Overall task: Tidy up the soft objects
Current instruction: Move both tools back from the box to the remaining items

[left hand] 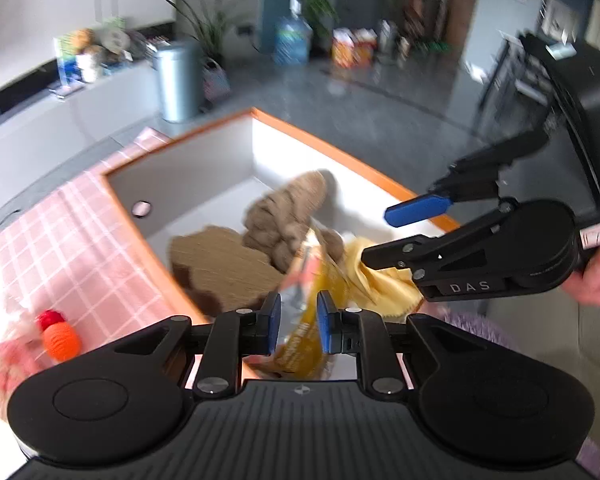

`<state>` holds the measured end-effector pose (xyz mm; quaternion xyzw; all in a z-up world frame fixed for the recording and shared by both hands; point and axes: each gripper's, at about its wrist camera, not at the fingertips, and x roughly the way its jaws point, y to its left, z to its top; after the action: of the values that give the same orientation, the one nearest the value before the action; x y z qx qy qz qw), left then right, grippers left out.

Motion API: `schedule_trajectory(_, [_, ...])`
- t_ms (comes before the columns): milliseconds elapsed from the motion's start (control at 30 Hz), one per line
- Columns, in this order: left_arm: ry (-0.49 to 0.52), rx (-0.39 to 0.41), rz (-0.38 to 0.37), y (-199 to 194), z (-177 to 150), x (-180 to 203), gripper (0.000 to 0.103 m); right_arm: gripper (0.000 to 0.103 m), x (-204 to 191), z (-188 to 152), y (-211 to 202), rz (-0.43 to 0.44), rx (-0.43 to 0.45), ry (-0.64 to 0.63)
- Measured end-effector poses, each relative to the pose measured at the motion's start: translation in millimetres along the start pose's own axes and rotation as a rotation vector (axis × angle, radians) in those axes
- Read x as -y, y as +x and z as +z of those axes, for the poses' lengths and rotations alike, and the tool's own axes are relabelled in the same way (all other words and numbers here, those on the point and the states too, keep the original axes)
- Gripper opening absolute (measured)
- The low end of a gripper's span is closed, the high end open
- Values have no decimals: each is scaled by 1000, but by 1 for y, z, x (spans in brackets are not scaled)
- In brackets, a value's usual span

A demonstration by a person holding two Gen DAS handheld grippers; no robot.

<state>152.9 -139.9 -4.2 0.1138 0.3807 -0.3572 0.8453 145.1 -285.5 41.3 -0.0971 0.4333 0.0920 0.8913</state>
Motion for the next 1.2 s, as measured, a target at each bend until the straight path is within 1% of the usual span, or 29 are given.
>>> schedule_trajectory(100, [-46, 73, 25, -23, -10, -7, 22, 44, -13, -1, -11, -26, 85, 17])
schedule_trajectory(200, [-87, 134, 42, -44, -23, -14, 22, 44, -31, -1, -19, -32, 158, 46])
schedule_trajectory(333, [-147, 206, 92, -68, -42, -26, 22, 44, -59, -2, -24, -6, 244, 96])
schedule_trajectory(433, [-208, 240, 140, -80, -57, -38, 22, 46, -84, -2, -25, 6, 297, 94])
schedule_trajectory(533, [-273, 270, 189, -93, -75, -51, 22, 49, -109, -2, -22, 30, 337, 82])
schedule_trajectory(633, [-342, 283, 219, -102, -94, -65, 22, 51, -131, -2, -18, 58, 358, 72])
schedule_trajectory(767, [-420, 289, 248, -111, -116, -80, 22, 61, -159, -1, -9, 93, 359, 41])
schedule_trajectory(900, [-483, 281, 276, -116, -134, -94, 22, 61, -190, 0, 2, 113, 343, -26])
schedule_trajectory(1000, [-514, 281, 298, -116, -146, -105, 22, 61, -207, -2, 13, 156, 325, -51])
schedule_trajectory(1033, [-516, 278, 314, -116, -150, -108, 22, 62, -212, -3, 17, 173, 320, -53])
schedule_trajectory(1067, [-525, 279, 326, -117, -157, -110, 22, 67, -217, -3, 20, 187, 315, -55])
schedule_trajectory(1100, [-543, 276, 329, -117, -160, -114, 22, 71, -221, -3, 24, 189, 308, -60])
schedule_trajectory(1200, [-605, 265, 338, -116, -180, -123, 22, 71, -231, -4, 35, 173, 279, -82])
